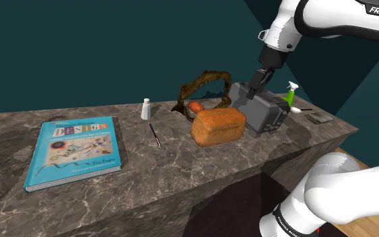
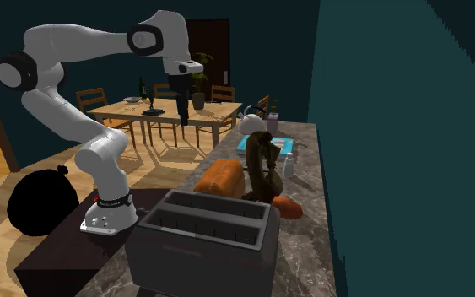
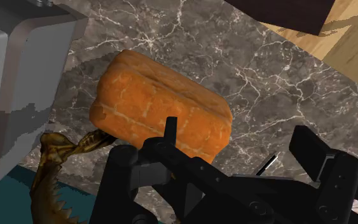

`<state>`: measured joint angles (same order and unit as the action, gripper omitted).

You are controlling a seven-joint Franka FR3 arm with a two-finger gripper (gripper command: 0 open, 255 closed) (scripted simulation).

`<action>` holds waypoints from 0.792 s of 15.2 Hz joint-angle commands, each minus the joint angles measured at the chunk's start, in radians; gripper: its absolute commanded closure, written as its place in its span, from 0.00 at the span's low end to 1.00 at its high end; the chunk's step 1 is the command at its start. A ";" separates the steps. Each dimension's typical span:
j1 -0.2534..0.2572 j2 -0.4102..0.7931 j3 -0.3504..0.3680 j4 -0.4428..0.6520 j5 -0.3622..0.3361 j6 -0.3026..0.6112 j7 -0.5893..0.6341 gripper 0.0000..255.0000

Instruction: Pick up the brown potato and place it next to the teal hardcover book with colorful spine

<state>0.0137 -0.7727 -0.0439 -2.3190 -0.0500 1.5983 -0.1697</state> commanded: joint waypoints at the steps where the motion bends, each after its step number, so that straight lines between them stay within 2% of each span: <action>1: 0.000 0.000 0.000 0.000 0.000 0.000 0.000 0.00; 12: -0.043 0.334 -0.005 0.017 -0.013 0.341 0.111 0.00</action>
<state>-0.0250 -0.4647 -0.0487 -2.3041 -0.0620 1.9114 -0.0706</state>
